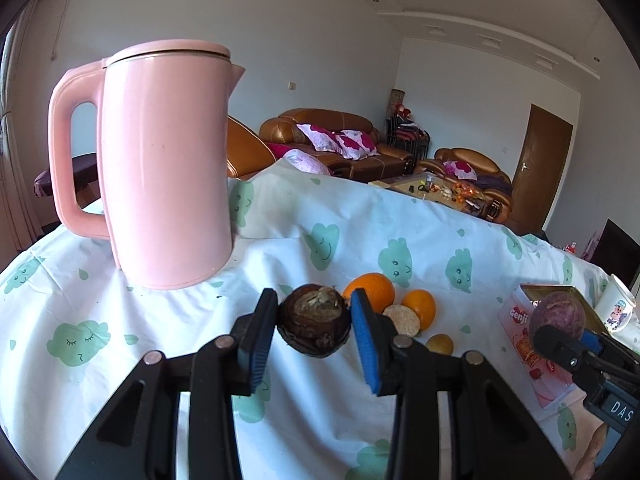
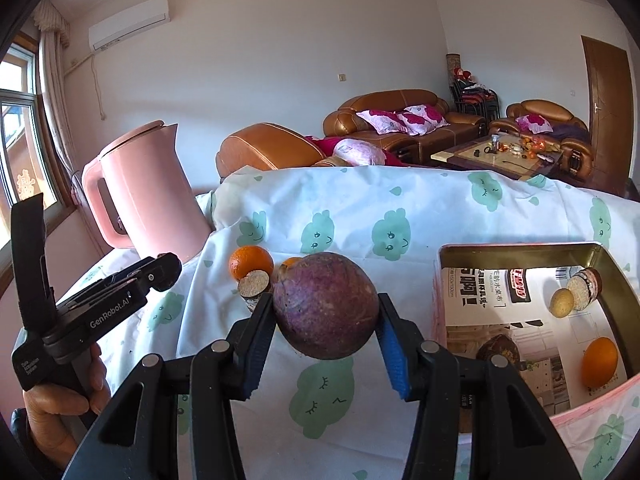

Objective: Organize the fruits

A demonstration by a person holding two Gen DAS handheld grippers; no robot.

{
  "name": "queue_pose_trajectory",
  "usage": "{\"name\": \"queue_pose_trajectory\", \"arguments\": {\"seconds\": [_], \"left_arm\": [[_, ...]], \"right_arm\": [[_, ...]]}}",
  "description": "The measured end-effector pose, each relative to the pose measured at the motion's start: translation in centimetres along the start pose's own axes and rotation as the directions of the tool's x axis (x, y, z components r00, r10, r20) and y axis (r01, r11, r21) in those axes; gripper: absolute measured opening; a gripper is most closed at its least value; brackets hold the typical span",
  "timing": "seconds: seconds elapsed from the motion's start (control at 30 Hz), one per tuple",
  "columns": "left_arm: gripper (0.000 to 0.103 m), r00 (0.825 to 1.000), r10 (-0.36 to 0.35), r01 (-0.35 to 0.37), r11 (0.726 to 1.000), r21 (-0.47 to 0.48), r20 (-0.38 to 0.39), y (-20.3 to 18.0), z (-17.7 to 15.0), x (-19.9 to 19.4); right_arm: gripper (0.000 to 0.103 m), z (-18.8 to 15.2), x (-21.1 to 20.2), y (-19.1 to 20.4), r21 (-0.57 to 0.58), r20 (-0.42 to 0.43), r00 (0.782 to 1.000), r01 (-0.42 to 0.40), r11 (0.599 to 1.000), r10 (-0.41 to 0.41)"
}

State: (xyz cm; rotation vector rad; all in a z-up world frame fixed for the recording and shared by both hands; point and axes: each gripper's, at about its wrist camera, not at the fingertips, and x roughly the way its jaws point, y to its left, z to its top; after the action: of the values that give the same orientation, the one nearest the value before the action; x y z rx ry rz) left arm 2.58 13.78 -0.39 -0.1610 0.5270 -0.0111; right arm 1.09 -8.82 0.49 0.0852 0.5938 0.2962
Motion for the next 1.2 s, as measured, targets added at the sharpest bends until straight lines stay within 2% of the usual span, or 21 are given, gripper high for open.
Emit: {"name": "queue_pose_trajectory", "arguments": {"seconds": [0.1, 0.3, 0.47, 0.63, 0.8, 1.2], "left_arm": [[0.04, 1.0, 0.025, -0.025, 1.0, 0.003, 0.009, -0.3, -0.1, -0.2], [0.04, 0.997, 0.069, -0.07, 0.997, 0.038, 0.026, -2.2, -0.6, -0.5], [0.04, 0.999, 0.049, -0.05, 0.998, 0.049, 0.021, -4.0, -1.1, -0.9], [0.04, 0.999, 0.025, -0.027, 0.995, 0.1, 0.02, -6.9, -1.6, -1.1], [0.04, 1.0, 0.005, -0.008, 0.993, 0.115, 0.024, -8.9, -1.6, -1.2], [0.04, 0.999, -0.032, 0.029, 0.988, 0.15, 0.022, -12.1, -1.6, -1.7]], "right_arm": [[0.052, -0.1, -1.0, 0.2, -0.038, 0.036, 0.998, 0.044, 0.998, -0.042], [0.052, -0.2, -2.0, -0.4, -0.027, 0.056, 0.997, 0.061, 0.998, -0.059], [0.052, -0.3, -2.6, -0.7, -0.031, 0.08, 0.993, 0.09, 0.995, -0.087], [0.052, -0.2, -3.6, -1.2, -0.039, 0.118, 0.985, 0.129, 0.991, -0.124], [0.052, -0.1, -4.0, -2.4, -0.024, 0.122, 0.983, 0.143, 0.989, -0.139], [0.052, -0.1, -5.4, -5.1, -0.002, 0.15, 0.969, 0.2, 0.98, -0.197]]}}
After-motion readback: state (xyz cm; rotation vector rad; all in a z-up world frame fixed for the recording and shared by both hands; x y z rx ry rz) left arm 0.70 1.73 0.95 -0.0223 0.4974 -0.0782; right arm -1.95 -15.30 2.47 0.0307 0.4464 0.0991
